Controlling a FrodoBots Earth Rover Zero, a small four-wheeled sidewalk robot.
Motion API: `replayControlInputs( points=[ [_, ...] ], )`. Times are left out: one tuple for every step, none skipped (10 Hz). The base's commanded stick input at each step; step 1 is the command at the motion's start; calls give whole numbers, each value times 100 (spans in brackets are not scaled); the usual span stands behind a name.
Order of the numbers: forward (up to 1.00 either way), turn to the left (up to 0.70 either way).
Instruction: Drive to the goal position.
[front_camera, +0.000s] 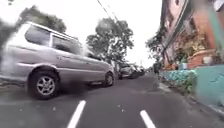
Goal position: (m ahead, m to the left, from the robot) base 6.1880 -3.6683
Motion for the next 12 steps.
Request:
replayControlInputs(
  points=[
    [100, -40],
    [100, -40],
    [100, 1],
    [100, 11],
    [100, 10],
    [100, 16],
    [100, 9],
    [100, 3],
    [100, 11],
    [100, -19],
    [100, -40],
    [100, -40]
  ],
)
